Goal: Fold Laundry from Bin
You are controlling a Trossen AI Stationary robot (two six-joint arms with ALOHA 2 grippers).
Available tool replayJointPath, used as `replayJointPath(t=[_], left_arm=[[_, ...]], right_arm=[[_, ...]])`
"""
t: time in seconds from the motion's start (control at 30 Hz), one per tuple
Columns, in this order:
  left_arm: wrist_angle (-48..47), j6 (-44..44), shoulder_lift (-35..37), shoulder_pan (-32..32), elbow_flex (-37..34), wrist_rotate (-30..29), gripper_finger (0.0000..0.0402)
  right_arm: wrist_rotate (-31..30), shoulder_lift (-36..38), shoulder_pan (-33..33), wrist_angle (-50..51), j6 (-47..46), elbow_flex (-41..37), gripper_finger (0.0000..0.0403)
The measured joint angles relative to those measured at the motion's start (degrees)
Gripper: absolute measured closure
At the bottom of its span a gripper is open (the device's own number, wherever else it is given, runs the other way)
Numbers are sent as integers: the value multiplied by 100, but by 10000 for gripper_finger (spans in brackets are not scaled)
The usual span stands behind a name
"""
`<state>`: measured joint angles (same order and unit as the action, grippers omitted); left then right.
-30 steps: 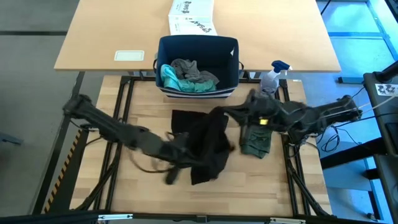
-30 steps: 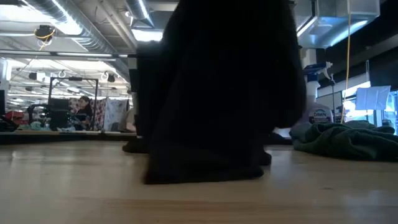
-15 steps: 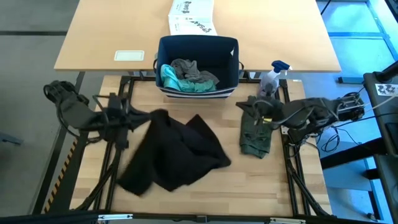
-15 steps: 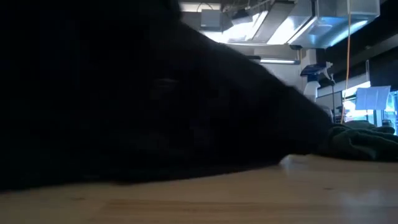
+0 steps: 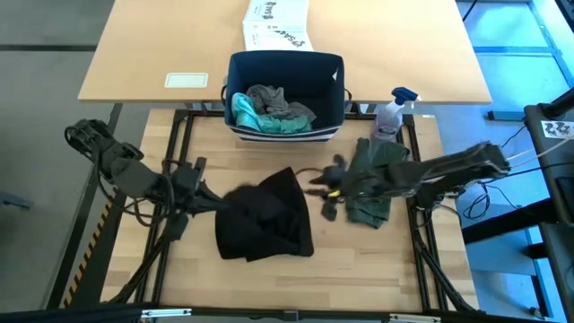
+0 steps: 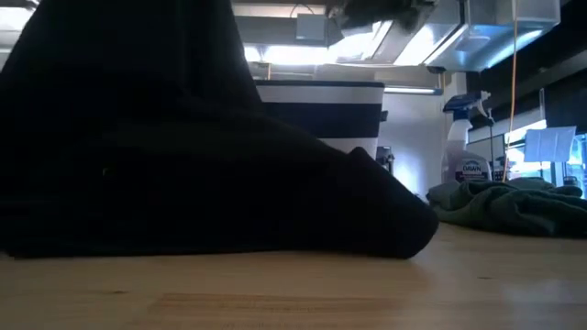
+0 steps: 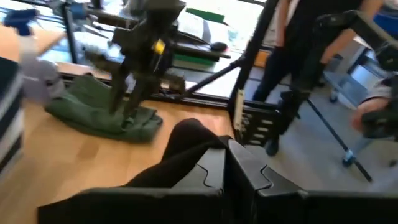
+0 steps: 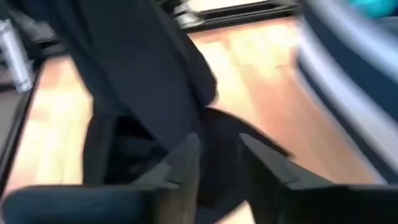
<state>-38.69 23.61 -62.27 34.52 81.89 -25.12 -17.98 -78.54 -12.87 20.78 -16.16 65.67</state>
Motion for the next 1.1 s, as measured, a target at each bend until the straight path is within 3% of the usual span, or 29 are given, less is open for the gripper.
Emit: replayJointPath(t=[0.07,0.23,0.43,0.63,0.83,0.93,1.1], left_arm=[[41,23,1,0,0,324,401],[36,424,-61,10,0,1077,401],[-112,471,-78,92,-2,794,401],[-116,482,-78,92,-2,697,401],[-118,484,-78,92,-2,657,401],[-121,484,-78,92,-2,657,401],[-128,504,-73,92,-2,660,401]], right_arm=[[369,-308,114,-577,252,-150,252],[467,-1268,456,-1499,853,-196,201],[2198,-2060,650,-2674,1051,-190,195],[2224,-2414,658,-2539,1062,-190,202],[2057,-2941,652,-3132,1125,-190,206],[2053,-2951,643,-3216,1141,-193,245],[2087,-2183,653,-3056,1579,-184,383]])
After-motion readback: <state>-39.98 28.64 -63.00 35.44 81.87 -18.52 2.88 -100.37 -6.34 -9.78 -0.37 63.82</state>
